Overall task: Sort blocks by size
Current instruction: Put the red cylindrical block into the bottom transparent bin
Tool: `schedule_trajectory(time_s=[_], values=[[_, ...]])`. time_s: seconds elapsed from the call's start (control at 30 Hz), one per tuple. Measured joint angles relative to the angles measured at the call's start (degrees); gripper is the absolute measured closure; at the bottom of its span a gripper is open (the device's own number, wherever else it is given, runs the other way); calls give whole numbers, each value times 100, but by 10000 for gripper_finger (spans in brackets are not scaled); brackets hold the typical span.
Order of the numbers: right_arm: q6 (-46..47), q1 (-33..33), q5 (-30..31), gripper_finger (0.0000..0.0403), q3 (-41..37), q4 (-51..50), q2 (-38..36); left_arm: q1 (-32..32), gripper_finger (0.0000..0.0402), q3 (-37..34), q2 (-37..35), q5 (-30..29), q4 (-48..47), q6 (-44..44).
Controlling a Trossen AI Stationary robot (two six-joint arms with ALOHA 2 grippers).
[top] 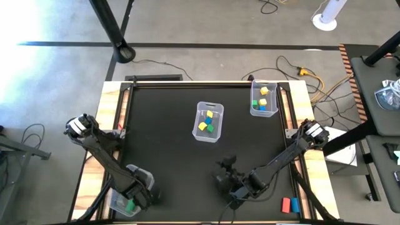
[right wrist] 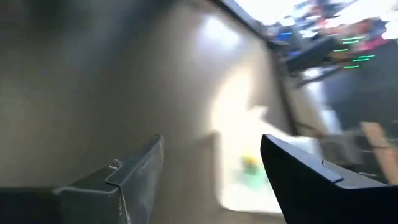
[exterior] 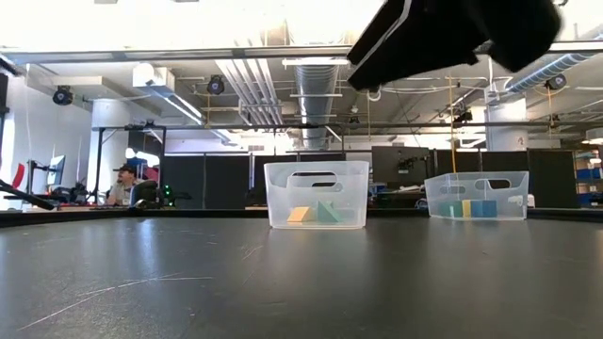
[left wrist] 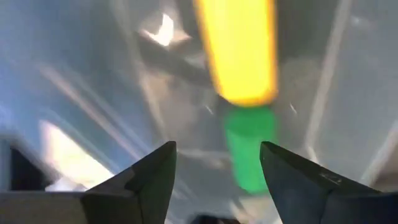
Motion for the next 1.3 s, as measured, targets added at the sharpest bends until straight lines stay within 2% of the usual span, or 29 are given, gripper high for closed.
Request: schedule_trajectory(time_s=[0.1, 0.23, 0.33, 0.47, 0.53, 0.63, 0.73, 0.8, 0.93, 1.1, 1.3], values=[[182, 176, 700, 152, 13, -613, -216, 100, 186, 85, -2, -540, -650, 357], [801, 411, 436, 159, 52, -1536, -672, 174, 187, 106, 0, -1570, -572, 1379], [1264, 475, -383, 158, 52, -1841, -1094, 185, 187, 233, 0, -2398, -422, 2186], [1996, 462, -2186, 146, 49, -1846, -1505, 183, 187, 711, -25, -3260, -508, 3320], [2433, 464, -2879, 137, 45, -1860, -1532, 183, 187, 1055, -37, -3609, -738, 3732], [3181, 546, -3567, 127, 43, -2036, -1511, 183, 187, 1640, -40, -4012, -1237, 4189], [4167, 664, -3979, 121, 43, -2420, -1415, 191, 187, 2017, -53, -4387, -1789, 4484], [4842, 766, -4162, 118, 43, -2696, -1316, 245, 188, 2095, -63, -4568, -1835, 4842], [5970, 1107, -4298, 118, 43, -3260, -1078, 521, 195, 1908, -63, -4698, -1298, 5909], [7164, 1452, -5135, 117, 39, -3761, -838, 1025, 211, 1312, -63, -4332, -150, 7426], [8381, 1695, -6685, 106, -36, -3917, -640, 1351, 224, 410, -64, -3399, 195, 7481]])
